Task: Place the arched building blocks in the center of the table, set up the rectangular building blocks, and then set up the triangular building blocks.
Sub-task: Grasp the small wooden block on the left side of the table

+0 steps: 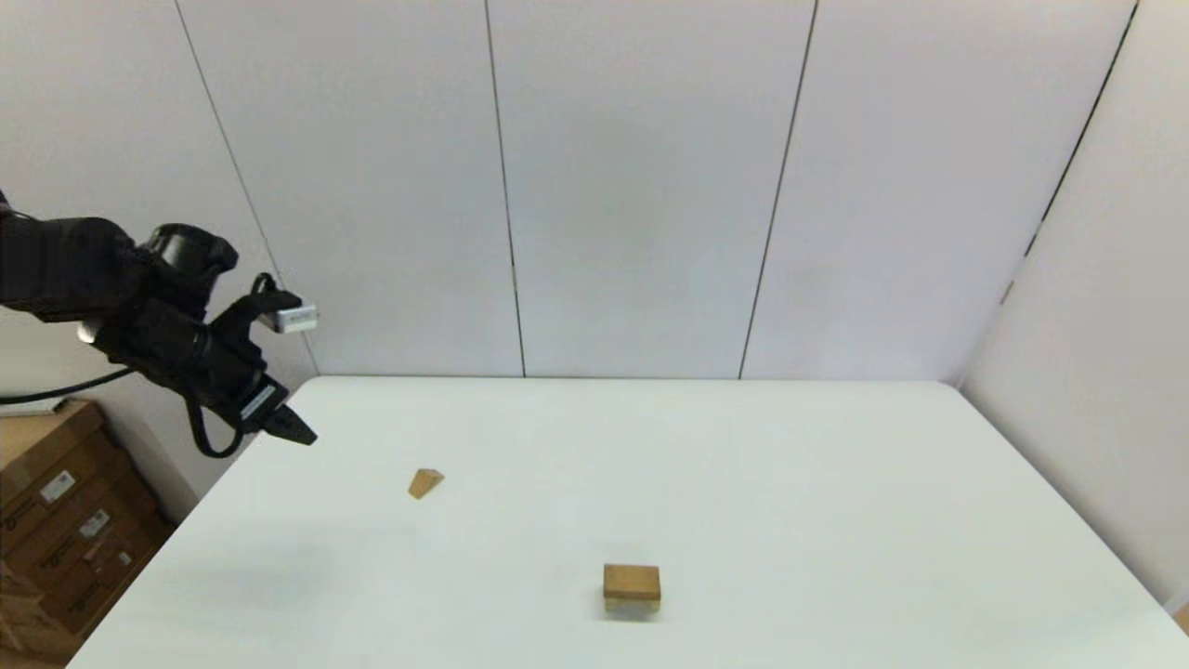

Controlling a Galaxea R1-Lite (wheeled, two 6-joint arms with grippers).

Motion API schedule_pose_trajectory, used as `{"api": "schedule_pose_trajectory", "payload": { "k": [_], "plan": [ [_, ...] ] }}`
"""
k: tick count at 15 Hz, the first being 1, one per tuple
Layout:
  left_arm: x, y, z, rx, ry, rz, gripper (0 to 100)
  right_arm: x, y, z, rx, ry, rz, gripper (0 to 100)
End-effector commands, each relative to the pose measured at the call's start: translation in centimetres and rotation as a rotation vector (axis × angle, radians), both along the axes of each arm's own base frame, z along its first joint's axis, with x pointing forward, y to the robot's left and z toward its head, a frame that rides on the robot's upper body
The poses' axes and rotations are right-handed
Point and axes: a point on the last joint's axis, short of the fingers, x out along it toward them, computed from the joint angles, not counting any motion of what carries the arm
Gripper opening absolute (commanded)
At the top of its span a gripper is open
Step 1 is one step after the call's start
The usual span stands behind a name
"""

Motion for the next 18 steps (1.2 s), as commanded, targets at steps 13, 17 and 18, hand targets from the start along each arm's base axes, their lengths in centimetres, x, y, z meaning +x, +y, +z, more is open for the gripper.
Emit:
{"api": "schedule_pose_trajectory", "payload": {
  "k": [13,17,18],
  "plan": [
    [6.1,-8.4,-9.5,0.079,0.380,-0.270,100,0.0,0.0,0.0,0.000,0.000,0.001,100],
    [6.6,-9.4,-11.1,0.088,0.382,-0.282,100,0.0,0.0,0.0,0.000,0.000,0.001,100],
    [6.8,-9.7,-11.5,0.087,0.381,-0.275,100,0.0,0.0,0.0,0.000,0.000,0.001,100]
  ]
}}
